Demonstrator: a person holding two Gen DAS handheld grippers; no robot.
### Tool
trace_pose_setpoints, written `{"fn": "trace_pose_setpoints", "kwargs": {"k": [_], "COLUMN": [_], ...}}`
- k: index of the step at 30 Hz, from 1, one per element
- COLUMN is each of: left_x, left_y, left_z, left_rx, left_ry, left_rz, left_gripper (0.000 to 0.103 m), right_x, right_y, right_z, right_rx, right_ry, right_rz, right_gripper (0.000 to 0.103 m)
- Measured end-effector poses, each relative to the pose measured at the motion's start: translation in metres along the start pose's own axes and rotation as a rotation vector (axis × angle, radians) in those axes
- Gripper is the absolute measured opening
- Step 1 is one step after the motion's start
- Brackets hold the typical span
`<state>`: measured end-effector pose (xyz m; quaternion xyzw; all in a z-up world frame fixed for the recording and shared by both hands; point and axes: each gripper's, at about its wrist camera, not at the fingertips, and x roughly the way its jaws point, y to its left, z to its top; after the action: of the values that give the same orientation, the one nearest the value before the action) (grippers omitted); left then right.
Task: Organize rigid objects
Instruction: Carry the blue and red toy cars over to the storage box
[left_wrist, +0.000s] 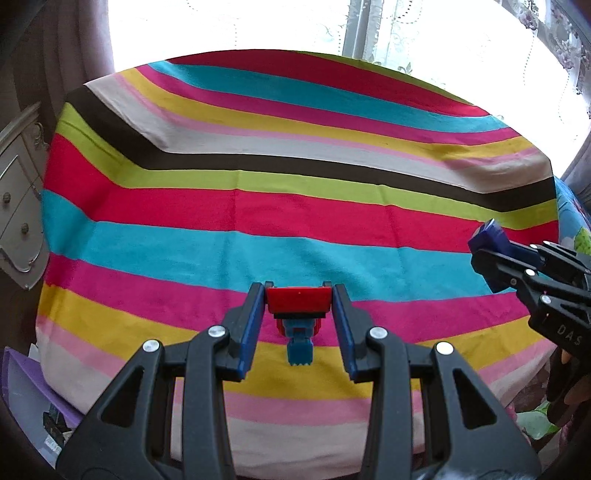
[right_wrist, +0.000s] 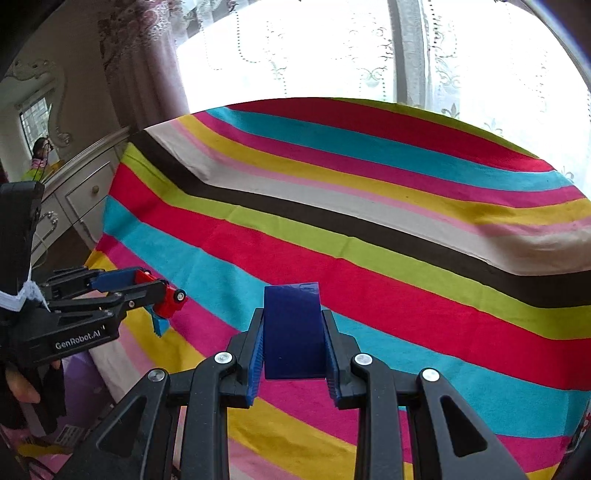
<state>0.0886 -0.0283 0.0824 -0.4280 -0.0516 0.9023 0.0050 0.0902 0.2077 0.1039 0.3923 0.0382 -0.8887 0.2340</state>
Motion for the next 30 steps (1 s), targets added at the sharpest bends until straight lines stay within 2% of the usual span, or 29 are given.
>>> {"fn": "trace_pose_setpoints", "kwargs": {"k": [7, 16, 30], "left_x": [-0.014, -0.046, -0.112], "left_y": [0.009, 0.028, 0.092], "left_z": [-0.003, -0.009, -0.041], "left_rx": [-0.011, -0.019, -0.129], "left_ry": [-0.003, -0.041, -0.109], "left_rz": [0.02, 0.042, 0.145], "left_gripper": [0.041, 0.041, 0.041], "right_x": [0.002, 0.004, 0.001], "right_y": [0.02, 0.069, 0.189], "right_z": [0.002, 0.011, 0.023], "right_rx": [-0.027, -0.128, -0.338], "right_ry": [0.006, 0.009, 0.0], "right_rz": [0.032, 0.09, 0.268], "right_gripper": [0.029, 0.029, 0.029]}}
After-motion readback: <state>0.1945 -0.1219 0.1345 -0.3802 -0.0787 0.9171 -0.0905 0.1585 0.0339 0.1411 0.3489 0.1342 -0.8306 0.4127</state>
